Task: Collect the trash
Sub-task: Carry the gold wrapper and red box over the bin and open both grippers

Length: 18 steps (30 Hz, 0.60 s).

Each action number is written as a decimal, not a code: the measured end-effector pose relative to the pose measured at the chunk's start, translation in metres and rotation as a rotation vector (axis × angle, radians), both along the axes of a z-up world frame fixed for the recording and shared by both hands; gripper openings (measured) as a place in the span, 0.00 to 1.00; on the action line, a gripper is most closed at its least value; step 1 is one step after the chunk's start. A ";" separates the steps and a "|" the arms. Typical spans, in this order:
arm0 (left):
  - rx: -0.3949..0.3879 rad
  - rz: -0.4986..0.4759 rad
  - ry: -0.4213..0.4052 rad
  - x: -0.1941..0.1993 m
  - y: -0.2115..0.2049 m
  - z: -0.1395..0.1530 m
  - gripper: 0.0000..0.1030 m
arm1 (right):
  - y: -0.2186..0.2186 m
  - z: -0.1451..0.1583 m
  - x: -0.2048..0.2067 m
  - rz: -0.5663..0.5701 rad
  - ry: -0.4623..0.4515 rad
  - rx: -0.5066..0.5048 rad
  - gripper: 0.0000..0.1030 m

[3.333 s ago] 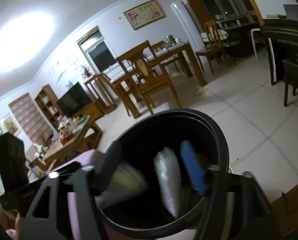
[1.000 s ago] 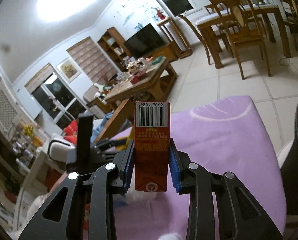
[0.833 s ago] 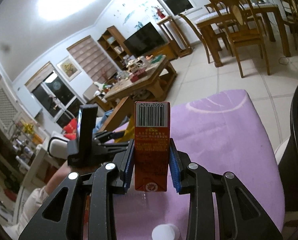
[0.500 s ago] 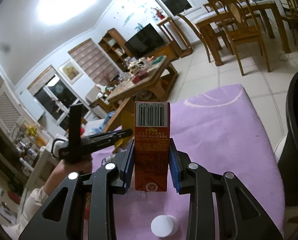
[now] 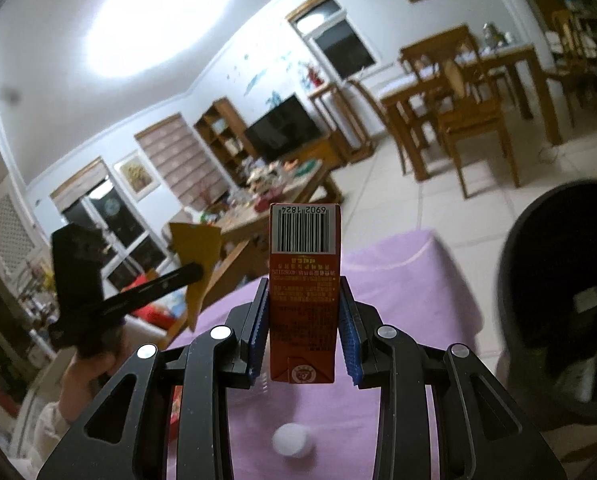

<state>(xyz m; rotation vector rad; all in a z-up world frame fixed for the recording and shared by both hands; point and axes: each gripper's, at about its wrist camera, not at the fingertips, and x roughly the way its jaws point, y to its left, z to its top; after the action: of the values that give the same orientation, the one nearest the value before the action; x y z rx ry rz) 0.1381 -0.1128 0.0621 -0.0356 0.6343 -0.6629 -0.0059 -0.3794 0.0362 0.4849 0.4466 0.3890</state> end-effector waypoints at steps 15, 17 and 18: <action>-0.042 -0.265 0.013 -0.020 -0.176 -0.029 0.21 | -0.163 -0.015 -0.072 -0.350 -0.040 0.008 0.31; -0.049 -0.290 0.027 -0.021 -0.198 -0.037 0.21 | -0.184 -0.025 -0.078 -0.382 -0.023 0.018 0.31; -0.048 -0.307 0.036 -0.020 -0.211 -0.042 0.21 | -0.192 -0.029 -0.080 -0.393 -0.016 0.022 0.31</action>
<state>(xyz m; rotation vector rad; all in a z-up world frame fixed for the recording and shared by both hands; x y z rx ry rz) 0.1183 -0.3234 0.0201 0.0059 0.6646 -0.9756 -0.0856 -0.5713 0.0077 0.5770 0.3213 0.0186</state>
